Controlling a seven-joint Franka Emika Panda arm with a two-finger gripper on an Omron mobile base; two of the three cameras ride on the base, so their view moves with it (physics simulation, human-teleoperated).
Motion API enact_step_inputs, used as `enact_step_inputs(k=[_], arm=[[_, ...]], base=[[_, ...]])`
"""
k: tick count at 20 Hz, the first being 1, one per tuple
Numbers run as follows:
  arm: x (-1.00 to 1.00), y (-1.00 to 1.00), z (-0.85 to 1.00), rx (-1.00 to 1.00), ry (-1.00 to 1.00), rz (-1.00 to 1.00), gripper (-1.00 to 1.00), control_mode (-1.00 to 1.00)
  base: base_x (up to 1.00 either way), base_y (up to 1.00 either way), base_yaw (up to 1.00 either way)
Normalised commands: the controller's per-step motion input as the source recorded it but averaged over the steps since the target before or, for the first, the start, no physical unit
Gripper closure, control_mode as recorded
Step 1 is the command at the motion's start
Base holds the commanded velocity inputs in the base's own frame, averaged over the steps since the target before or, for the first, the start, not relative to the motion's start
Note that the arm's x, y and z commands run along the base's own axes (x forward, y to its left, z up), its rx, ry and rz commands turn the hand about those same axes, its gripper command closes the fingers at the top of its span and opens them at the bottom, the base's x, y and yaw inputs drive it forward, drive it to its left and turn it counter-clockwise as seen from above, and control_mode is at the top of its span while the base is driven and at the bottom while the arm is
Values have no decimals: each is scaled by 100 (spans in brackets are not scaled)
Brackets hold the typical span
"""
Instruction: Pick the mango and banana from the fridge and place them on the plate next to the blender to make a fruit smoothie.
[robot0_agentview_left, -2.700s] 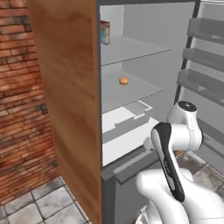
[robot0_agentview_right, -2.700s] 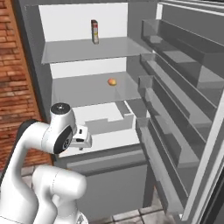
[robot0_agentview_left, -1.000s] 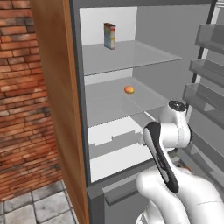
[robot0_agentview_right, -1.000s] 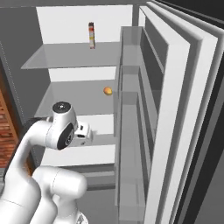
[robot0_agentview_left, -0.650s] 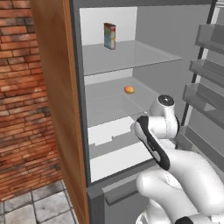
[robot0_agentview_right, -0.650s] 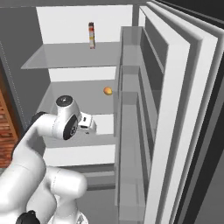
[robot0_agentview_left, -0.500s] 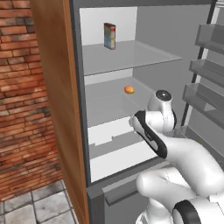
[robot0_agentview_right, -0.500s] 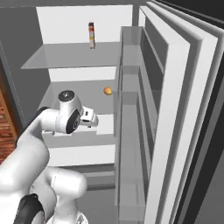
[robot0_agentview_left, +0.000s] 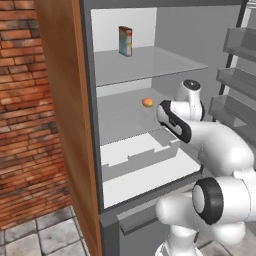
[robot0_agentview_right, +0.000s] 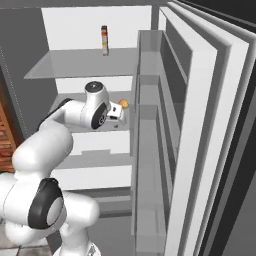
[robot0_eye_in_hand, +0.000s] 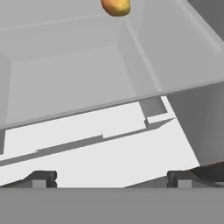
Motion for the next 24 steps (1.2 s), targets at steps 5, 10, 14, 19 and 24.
enact_step_inputs(k=[5,10,14,19,24], arm=[[53,-9,-17,0,0,0,-100,-100],[59,5,-8,-4,0,0,-100,-100],[64,2,-2,-2,0,0,-100,-100],[58,-1,-14,0,-4,0,-100,-100],[53,-4,-13,0,0,0,-100,-100]], base=[[0,0,0],[0,0,0],[0,0,0],[0,0,0],[0,0,0]])
